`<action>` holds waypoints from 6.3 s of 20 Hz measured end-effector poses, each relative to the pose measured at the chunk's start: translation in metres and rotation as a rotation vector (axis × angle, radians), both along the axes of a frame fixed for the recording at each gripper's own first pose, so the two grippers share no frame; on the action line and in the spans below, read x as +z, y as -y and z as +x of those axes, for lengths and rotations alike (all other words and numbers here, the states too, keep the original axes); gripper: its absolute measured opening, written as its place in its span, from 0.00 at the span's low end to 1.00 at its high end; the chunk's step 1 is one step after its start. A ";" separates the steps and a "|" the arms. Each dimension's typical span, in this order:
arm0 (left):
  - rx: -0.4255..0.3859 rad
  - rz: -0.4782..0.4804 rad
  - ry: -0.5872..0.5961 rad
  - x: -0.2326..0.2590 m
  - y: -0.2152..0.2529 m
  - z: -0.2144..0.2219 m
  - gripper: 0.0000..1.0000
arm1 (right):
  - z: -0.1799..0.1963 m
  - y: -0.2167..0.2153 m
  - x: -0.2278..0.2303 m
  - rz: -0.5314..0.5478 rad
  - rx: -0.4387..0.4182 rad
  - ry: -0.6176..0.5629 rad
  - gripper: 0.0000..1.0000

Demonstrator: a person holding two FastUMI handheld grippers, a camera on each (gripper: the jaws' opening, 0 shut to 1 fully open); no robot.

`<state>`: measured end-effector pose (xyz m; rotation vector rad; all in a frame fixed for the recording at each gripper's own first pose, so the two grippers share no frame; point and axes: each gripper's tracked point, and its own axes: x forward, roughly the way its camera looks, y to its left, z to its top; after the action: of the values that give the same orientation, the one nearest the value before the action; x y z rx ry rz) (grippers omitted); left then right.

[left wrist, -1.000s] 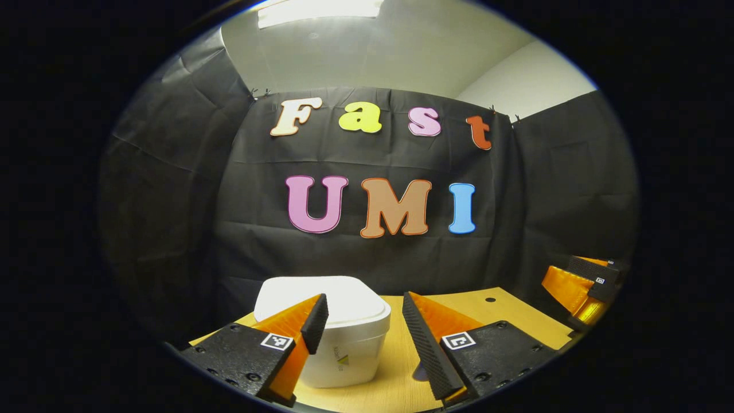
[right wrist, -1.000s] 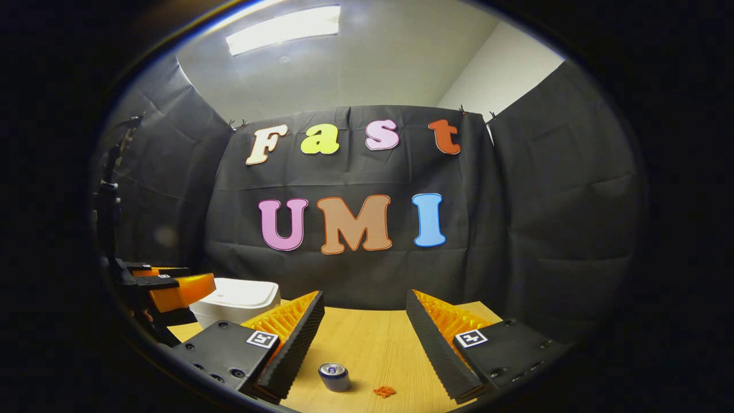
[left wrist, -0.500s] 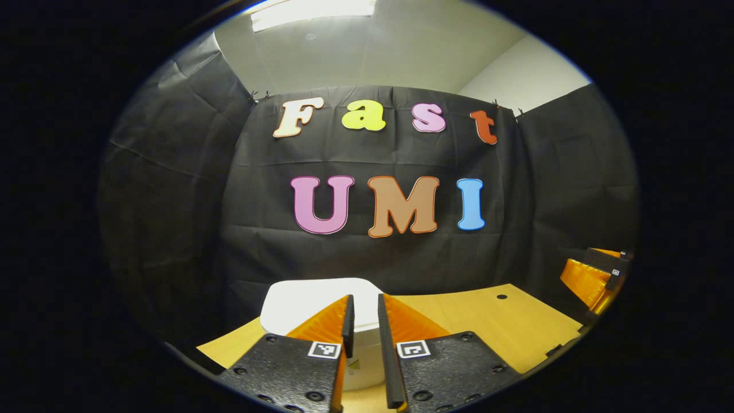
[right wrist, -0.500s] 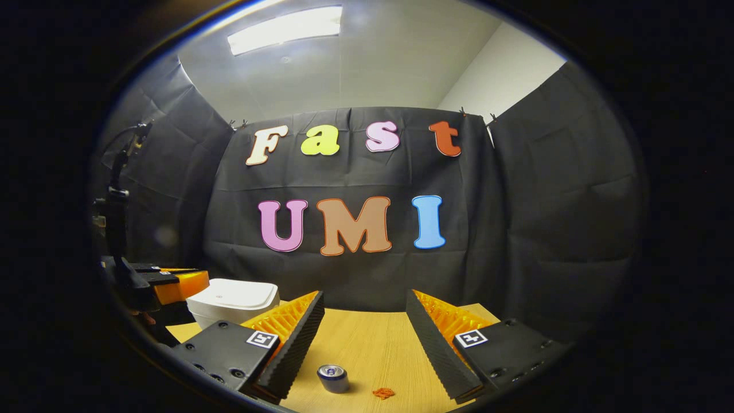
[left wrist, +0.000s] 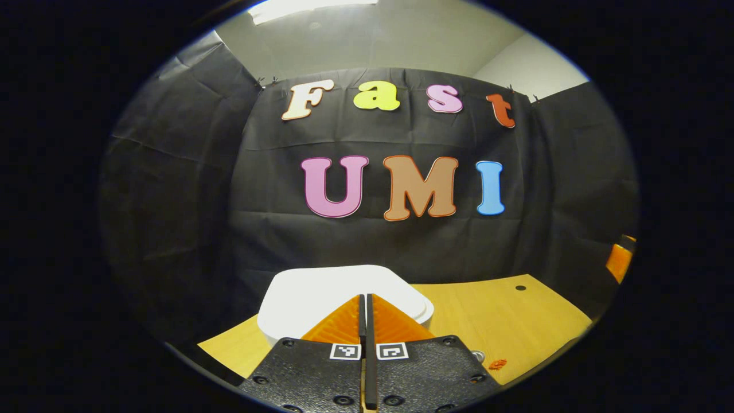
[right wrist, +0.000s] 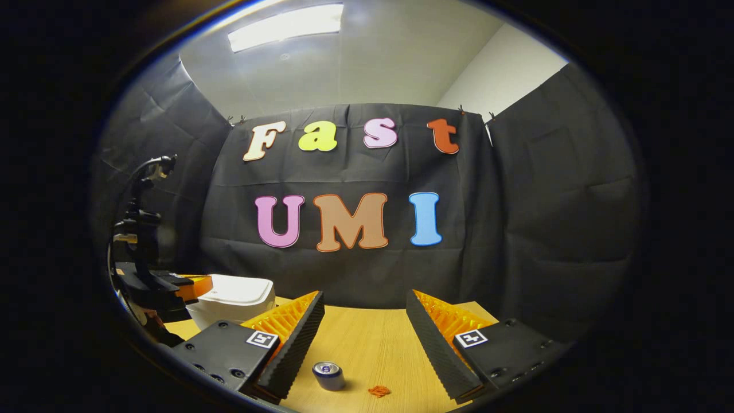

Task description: Press the lid of the desktop garbage bin to open it, pick up the crumpled paper on the desktop and throw it into the bin, then pick up the pop can on the desktop and drop it into the bin, and finally close the garbage bin lid.

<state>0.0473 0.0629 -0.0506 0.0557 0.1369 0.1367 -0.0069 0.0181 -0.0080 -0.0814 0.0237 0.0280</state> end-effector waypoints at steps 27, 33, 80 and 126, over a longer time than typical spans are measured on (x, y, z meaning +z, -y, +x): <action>0.041 0.071 0.092 0.065 -0.015 0.017 0.00 | -0.003 -0.002 -0.040 0.032 0.019 -0.086 0.96; -0.014 0.000 0.177 0.101 0.001 -0.004 0.00 | -0.001 0.011 -0.061 0.089 -0.006 -0.126 0.96; -0.013 -0.033 0.150 0.045 -0.001 -0.054 0.87 | 0.065 0.052 -0.326 0.009 -0.017 -0.940 0.19; -0.397 0.052 0.069 -0.016 0.141 -0.032 0.87 | 0.114 0.002 0.019 0.017 0.147 -0.321 0.98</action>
<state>0.0150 -0.0783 -0.0662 0.1287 0.0514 -0.2540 0.1074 0.0160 0.0111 -0.0606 0.3383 0.1880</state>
